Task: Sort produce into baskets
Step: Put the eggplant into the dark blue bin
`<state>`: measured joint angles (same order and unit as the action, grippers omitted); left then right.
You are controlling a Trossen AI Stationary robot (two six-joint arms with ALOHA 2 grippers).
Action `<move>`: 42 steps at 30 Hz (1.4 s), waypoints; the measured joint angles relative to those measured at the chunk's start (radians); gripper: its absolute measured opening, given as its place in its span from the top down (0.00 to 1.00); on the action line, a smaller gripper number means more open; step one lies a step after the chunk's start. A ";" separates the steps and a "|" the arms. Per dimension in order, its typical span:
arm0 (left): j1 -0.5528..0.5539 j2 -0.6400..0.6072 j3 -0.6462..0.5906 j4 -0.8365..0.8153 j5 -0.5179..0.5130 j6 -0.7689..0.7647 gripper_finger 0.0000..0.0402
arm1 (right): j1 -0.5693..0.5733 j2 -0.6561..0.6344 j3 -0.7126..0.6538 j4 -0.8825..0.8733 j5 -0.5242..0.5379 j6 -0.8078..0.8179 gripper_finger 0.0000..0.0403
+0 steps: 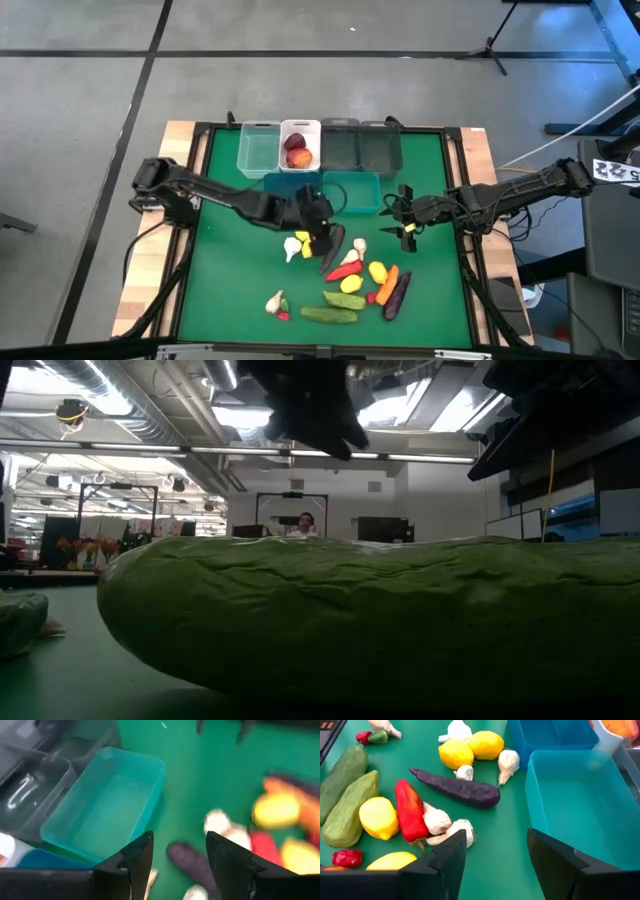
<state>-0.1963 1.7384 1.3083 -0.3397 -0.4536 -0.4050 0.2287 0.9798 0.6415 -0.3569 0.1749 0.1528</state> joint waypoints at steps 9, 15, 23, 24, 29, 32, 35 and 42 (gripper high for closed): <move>-0.031 0.181 0.000 0.055 -0.042 -0.246 0.56 | 0.000 0.000 0.000 0.004 -0.001 0.006 0.48; -0.041 0.232 0.000 0.063 -0.042 -0.343 0.56 | 0.000 0.000 0.000 0.002 -0.002 0.031 0.48; -0.080 0.236 0.000 0.063 -0.053 -0.380 0.56 | 0.000 0.000 0.000 0.002 -0.002 0.032 0.48; -0.083 0.237 0.000 0.063 -0.064 -0.385 0.56 | 0.000 0.000 0.000 0.003 -0.002 0.032 0.48; -0.084 0.271 0.000 0.097 -0.075 -0.424 0.56 | 0.000 0.000 0.000 0.003 -0.003 0.038 0.48; -0.087 0.301 0.008 0.114 -0.058 -0.434 0.56 | 0.000 0.000 0.000 0.003 -0.003 0.038 0.48; -0.087 0.321 0.038 0.088 -0.046 -0.439 0.56 | 0.000 0.000 0.000 0.002 -0.003 0.038 0.48; -0.087 0.384 0.137 0.001 -0.024 -0.417 0.56 | 0.000 0.000 0.000 -0.009 -0.004 0.037 0.48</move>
<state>-0.2832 2.1226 1.4451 -0.3382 -0.4778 -0.8221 0.2287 0.9798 0.6411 -0.3662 0.1709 0.1902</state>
